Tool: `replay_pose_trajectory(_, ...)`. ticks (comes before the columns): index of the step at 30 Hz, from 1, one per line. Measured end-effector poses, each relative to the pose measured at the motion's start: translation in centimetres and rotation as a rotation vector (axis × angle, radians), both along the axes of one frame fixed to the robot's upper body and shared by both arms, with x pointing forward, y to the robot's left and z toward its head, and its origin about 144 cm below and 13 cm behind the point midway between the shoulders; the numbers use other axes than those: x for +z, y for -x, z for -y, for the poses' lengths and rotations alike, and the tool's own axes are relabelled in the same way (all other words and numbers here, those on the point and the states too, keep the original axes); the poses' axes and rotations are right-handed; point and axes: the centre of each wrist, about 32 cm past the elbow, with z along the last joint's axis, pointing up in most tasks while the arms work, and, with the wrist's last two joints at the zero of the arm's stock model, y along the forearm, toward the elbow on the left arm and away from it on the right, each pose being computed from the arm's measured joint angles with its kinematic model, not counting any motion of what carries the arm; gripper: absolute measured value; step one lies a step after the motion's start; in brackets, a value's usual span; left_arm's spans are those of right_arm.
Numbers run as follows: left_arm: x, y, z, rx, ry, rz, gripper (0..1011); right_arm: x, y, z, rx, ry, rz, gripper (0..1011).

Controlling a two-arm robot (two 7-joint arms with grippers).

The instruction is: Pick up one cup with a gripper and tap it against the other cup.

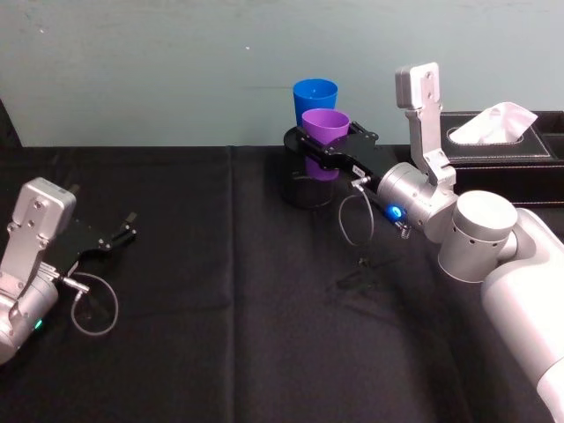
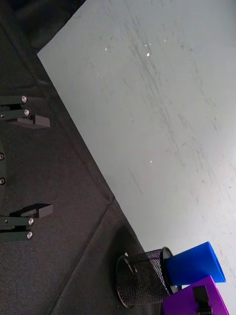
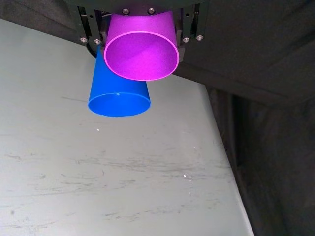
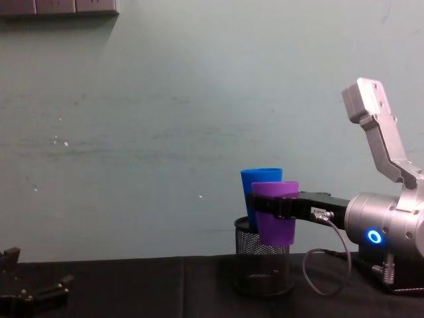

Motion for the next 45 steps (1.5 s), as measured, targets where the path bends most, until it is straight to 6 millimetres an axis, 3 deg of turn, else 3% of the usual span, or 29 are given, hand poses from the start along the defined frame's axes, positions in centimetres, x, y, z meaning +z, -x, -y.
replay_pose_trajectory(45, 0.0, 0.0, 0.0, 0.0, 0.0, 0.0, 1000, 0.0, 0.0, 0.0, 0.0, 0.0, 0.0, 733)
